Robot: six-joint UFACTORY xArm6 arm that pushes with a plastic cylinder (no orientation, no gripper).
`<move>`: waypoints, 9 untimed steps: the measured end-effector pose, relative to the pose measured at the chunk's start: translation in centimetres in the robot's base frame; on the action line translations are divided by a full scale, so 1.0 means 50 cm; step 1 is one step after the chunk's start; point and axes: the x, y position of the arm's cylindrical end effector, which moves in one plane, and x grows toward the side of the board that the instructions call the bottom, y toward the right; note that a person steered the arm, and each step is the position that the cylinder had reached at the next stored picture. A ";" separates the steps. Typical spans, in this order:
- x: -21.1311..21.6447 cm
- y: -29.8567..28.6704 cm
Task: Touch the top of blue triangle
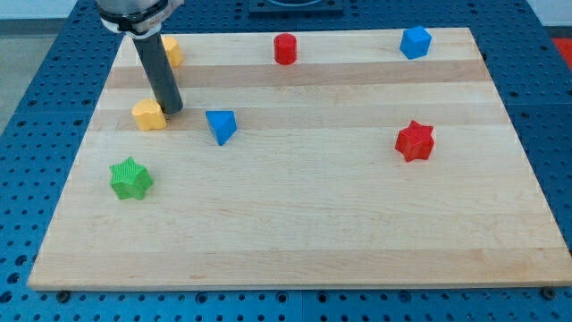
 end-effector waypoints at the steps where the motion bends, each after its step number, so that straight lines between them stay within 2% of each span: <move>1: 0.000 0.119; 2: 0.000 0.171; 5: 0.006 0.186; 9: 0.018 0.121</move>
